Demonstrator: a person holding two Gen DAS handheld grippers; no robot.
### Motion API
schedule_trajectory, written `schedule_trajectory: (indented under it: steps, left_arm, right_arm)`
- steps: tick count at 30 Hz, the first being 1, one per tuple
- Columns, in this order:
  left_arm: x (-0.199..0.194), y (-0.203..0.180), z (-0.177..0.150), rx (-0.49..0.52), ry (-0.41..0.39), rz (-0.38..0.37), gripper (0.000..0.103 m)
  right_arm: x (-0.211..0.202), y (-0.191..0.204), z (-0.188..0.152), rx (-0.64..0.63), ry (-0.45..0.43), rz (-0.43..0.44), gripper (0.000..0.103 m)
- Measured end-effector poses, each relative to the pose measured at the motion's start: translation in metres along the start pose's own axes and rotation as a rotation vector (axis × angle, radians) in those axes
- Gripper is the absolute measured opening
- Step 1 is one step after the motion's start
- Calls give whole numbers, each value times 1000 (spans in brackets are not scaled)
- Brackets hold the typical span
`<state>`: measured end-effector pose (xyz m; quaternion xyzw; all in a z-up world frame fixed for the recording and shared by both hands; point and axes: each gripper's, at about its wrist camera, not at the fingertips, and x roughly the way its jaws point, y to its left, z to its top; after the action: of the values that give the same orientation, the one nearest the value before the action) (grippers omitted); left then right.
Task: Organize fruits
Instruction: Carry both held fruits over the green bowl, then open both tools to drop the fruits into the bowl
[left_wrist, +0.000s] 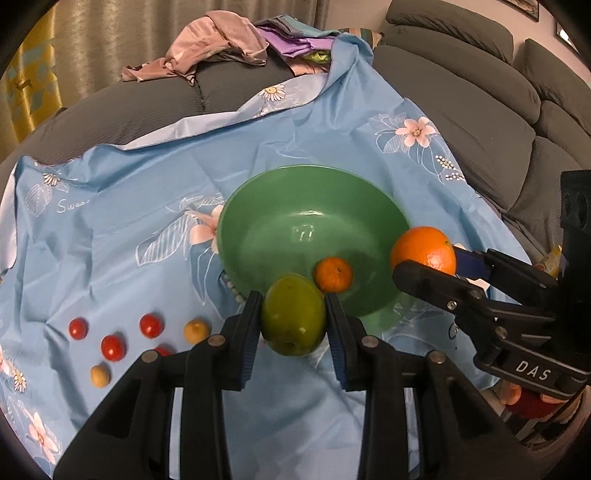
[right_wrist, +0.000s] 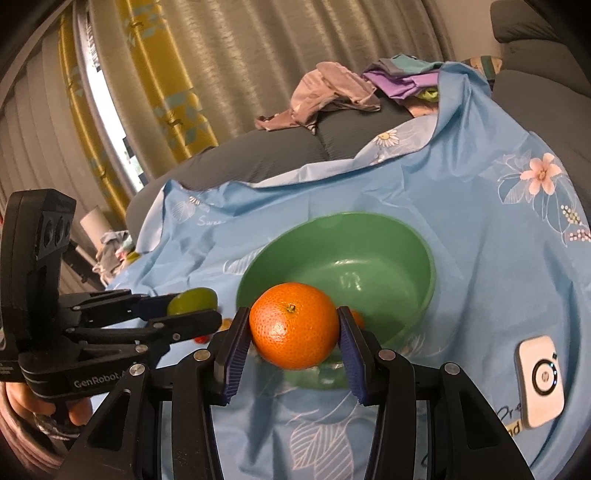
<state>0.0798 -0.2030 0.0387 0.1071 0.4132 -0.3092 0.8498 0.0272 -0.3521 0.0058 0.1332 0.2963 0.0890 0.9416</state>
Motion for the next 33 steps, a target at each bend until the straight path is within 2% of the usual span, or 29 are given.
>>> schedule_trajectory:
  steps: [8,16,33]
  left_arm:
    - [23,0,10,8,20,4,34]
    - [43,3,15,14,50,24,34]
    - [55,3,14,42,75,59,34]
  right_arm:
    - [18,-12,5,4,20,-20,48]
    - [32,-14,8,-32,58,-75,48]
    - [42,-19,5,-39,126,-123,48]
